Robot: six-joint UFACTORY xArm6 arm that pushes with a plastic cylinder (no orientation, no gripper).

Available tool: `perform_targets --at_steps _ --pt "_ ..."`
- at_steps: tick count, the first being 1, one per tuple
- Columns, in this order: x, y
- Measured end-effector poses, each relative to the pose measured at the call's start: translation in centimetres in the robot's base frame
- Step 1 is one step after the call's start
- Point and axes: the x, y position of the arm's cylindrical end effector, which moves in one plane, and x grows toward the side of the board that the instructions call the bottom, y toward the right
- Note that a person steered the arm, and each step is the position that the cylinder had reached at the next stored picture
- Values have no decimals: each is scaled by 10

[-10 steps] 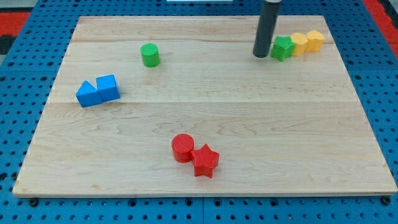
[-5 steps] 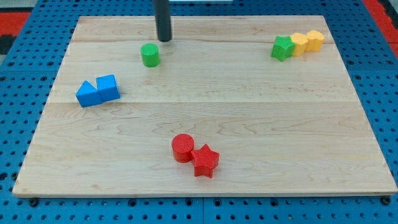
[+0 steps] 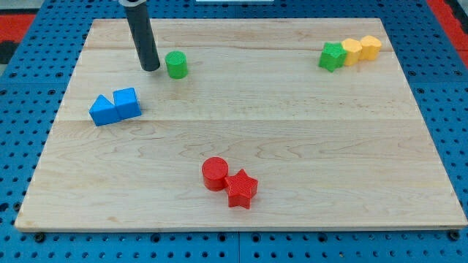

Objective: Move the green circle left to the green star

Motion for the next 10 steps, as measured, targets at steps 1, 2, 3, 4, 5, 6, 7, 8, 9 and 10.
perform_targets --at_steps 1,2,3,4,5,6,7,8,9,10 --pt "-8 4" --pt "-7 50" --pt "8 122" --pt "19 192" --pt "21 268" --pt "21 292" --pt "20 290" --pt "18 268" --pt "18 240" --pt "18 200"
